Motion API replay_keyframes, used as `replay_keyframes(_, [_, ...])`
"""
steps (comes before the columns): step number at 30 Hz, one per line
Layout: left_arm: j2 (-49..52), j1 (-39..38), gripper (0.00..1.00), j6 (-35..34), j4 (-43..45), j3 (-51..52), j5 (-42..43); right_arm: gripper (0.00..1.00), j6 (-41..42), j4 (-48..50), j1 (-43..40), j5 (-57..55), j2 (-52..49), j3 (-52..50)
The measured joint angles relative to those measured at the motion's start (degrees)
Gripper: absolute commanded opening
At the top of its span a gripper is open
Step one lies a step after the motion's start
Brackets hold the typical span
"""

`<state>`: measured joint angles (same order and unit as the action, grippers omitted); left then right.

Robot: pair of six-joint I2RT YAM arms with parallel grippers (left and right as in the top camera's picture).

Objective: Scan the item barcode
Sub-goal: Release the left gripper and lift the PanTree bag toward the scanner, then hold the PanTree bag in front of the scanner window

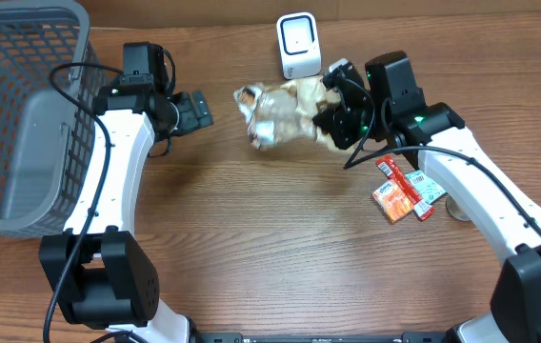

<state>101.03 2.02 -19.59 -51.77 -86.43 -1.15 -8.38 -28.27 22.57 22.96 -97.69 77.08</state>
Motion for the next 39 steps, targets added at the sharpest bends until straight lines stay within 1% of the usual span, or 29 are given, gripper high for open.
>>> replay_keyframes(5, [0.0,0.0,1.0,-1.1,1.6,0.0,-9.9,0.04,-5.9,6.1,1.2,-11.7,2.5,0.0])
replay_keyframes(7, [0.0,0.0,1.0,-1.3,2.0,0.0,-12.4,0.04,-8.6,9.4,2.0,-16.4,3.3,0.0])
replay_keyframes(14, [0.0,0.0,1.0,-1.5,2.1,0.0,-15.4,0.04,-19.6,23.2,5.9,-30.5,4.0,0.0])
replay_keyframes(20, [0.0,0.0,1.0,-1.5,2.1,0.0,-15.9,0.04,-25.6,32.0,7.5,-34.9,3.9,0.0])
replay_keyframes(24, [0.0,0.0,1.0,-1.5,2.1,0.0,-16.0,0.04,-28.8,38.2,7.0,-36.7,1.6,0.1])
replay_keyframes(31, [0.0,0.0,1.0,-1.5,2.1,0.0,-16.3,0.04,-36.1,48.0,6.3,-38.3,-9.0,0.0])
replay_keyframes(33, [0.0,0.0,1.0,-1.5,2.1,0.0,-16.3,0.04,-37.7,52.6,6.3,-39.5,-12.6,0.0])
replay_keyframes(39, [0.0,0.0,1.0,-1.5,2.1,0.0,-16.3,0.04,-42.5,60.5,6.3,-42.5,-18.2,0.0])
